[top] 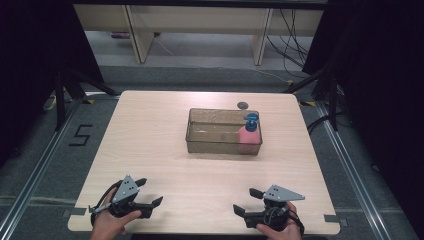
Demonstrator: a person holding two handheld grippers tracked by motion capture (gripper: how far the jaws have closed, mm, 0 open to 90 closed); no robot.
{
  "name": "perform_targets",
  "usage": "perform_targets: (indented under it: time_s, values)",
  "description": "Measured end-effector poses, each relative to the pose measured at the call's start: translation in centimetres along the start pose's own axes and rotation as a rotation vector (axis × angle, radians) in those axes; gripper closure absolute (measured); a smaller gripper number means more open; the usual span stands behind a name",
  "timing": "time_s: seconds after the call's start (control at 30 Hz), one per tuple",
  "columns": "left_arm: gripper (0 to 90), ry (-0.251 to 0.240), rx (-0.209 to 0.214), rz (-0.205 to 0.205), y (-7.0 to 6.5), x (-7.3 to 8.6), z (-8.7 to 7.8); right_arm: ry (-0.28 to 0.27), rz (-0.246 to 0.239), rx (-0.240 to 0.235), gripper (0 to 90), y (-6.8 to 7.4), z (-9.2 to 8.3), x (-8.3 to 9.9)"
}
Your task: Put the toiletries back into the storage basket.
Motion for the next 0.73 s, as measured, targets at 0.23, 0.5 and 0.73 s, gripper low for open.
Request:
perform_targets:
  time_s: [0.23,0.5,0.73]
  values:
    - [15.3,0.001,-0.006,0.003,0.09,0.02,-0.05,-0.001,-0.016,0.005,16.3,0.13,-0.09,0.17]
    - [15.3,0.002,-0.005,0.003,0.06,0.02,-0.03,0.011,0.001,0.003,16.1,0.34,-0.05,0.42]
    - [15.3,0.001,-0.005,0.003,0.07,0.00,-0.06,0.013,-0.008,0.002,16.1,0.32,-0.11,0.41]
Point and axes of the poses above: each handheld gripper's, and its own axes: z roughly forward along the jaws, x roughly out of its underside, y roughly to its left, the point moved 5 cm from there along z, roughly forward along the jaws, and after that the axes turned 6 degrees about -x, right-handed, at the moved point
